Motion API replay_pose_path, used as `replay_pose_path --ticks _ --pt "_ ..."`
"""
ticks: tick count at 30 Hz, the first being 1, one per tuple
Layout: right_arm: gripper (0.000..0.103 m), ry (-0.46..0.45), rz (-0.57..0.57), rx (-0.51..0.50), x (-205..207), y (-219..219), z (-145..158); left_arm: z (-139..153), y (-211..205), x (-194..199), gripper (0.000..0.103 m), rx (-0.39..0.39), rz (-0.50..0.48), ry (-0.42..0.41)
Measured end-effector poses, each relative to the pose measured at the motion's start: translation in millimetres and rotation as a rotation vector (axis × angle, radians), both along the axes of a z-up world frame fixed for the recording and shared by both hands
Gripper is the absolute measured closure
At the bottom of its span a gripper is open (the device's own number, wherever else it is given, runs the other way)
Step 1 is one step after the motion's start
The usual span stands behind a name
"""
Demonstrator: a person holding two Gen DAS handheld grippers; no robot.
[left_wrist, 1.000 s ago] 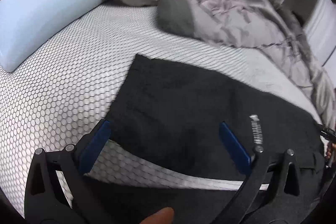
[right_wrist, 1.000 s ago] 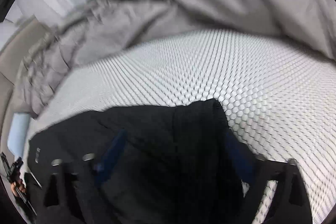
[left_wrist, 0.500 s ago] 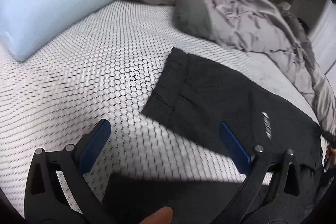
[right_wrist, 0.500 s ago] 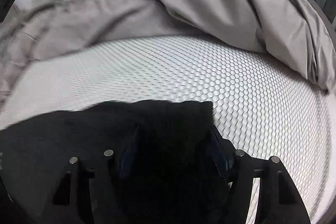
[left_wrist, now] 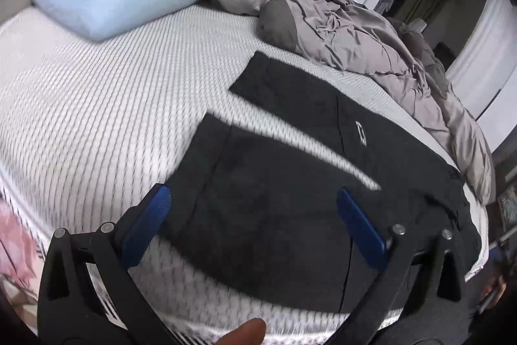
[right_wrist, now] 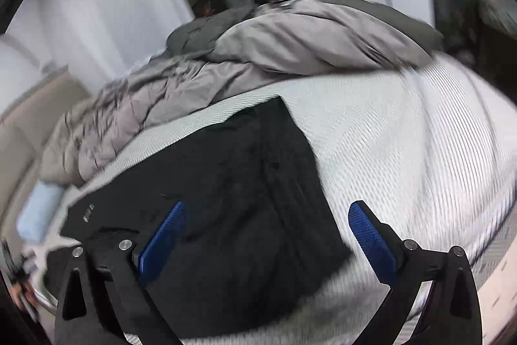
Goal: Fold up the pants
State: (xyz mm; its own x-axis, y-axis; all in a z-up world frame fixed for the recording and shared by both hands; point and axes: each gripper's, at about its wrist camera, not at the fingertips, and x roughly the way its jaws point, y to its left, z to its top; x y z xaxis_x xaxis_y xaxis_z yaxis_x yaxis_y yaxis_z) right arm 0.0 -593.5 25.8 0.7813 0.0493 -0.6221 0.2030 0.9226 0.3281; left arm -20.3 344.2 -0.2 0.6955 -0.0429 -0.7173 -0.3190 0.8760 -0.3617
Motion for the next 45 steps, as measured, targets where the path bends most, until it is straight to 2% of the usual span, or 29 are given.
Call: replay_pose_path --ticks 3,5,8,9,11,13,15,17,19,21,22,25,29,31,34,37,38,39,40,42,44,45 --pt "0.002 0.006 -0.055 0.138 -27.5 -12.4 -29.7 -16.2 2.7 -20.4 0.001 -0.046 0.02 0.026" --pt "0.011 0.016 -0.03 0.236 -20.4 -14.0 -52.1 -23.6 3.6 -27.5 0.001 -0.05 0.031 0.044" --pt "0.013 0.051 -0.062 0.248 3.0 -8.9 -74.5 -32.8 -0.3 -38.2 0.001 -0.053 0.078 0.053" --pt "0.017 0.055 -0.073 0.244 10.1 -8.3 -78.0 -36.3 -1.8 -38.2 0.001 -0.055 0.081 0.056" --pt "0.028 0.083 -0.132 0.242 21.1 -6.4 -83.5 -41.8 -8.3 -38.1 0.001 -0.046 0.086 0.071" --pt "0.061 0.036 -0.115 0.227 17.7 -6.5 -77.1 -45.3 -14.5 -42.4 0.001 -0.038 0.091 0.078" --pt "0.068 -0.014 -0.095 0.197 5.1 -9.1 -73.9 -47.6 -16.9 -48.1 0.001 -0.036 0.097 0.075" --pt "0.068 -0.008 -0.12 0.189 -1.3 -16.7 -83.5 -50.7 -16.3 -48.9 0.001 -0.038 0.11 0.084" --pt "0.065 0.017 -0.088 0.265 5.0 -29.4 -106.3 -53.8 -15.9 -48.8 0.001 -0.046 0.115 0.091" --pt "0.064 -0.022 -0.064 0.356 0.2 -41.6 -114.8 -54.7 -18.4 -46.6 0.001 -0.042 0.121 0.104" --pt "0.061 -0.043 -0.051 0.368 -3.5 -44.9 -112.8 -53.5 -20.0 -43.9 0.001 -0.04 0.121 0.104" --pt "0.057 -0.068 -0.03 0.383 -14.1 -44.3 -107.0 -48.0 -22.6 -43.5 0.001 -0.078 0.114 0.084" --pt "0.057 -0.052 0.011 0.368 -17.8 -40.8 -106.2 -38.7 -16.5 -52.9 0.019 -0.21 0.092 0.0" --pt "0.056 -0.052 0.021 0.36 -20.7 -38.7 -106.6 -41.2 -16.1 -49.2 0.019 -0.258 0.058 -0.01" --pt "0.056 -0.048 0.021 0.375 -24.5 -35.5 -111.7 -52.2 -16.8 -38.3 0.02 -0.274 0.054 0.056" --pt "0.054 -0.052 0.03 0.382 -28.7 -32.3 -113.2 -53.1 -21.2 -31.7 0.021 -0.281 0.056 0.015" --pt "0.053 -0.05 0.028 0.384 -26.8 -31.6 -114.1 -51.7 -21.9 -27.5 0.029 -0.282 0.057 -0.008" --pt "0.052 -0.044 0.022 0.385 -23.4 -30.7 -115.2 -51.1 -21.0 -23.2 0.04 -0.281 0.062 -0.018" --pt "0.052 -0.041 0.015 0.387 -20.5 -29.7 -114.6 -51.8 -20.1 -14.1 0.047 -0.286 0.07 -0.013" --pt "0.052 -0.041 -0.015 0.408 -16.2 -28.5 -114.1 -53.7 -17.8 -1.0 0.08 -0.289 0.081 -0.008" --pt "0.052 -0.043 -0.037 0.429 -16.6 -28.1 -112.9 -55.3 -17.1 6.8 0.096 -0.279 0.109 -0.006" --pt "0.052 -0.049 -0.037 0.437 -18.7 -26.8 -112.5 -55.1 -17.3 7.7 0.097 -0.282 0.112 -0.021"
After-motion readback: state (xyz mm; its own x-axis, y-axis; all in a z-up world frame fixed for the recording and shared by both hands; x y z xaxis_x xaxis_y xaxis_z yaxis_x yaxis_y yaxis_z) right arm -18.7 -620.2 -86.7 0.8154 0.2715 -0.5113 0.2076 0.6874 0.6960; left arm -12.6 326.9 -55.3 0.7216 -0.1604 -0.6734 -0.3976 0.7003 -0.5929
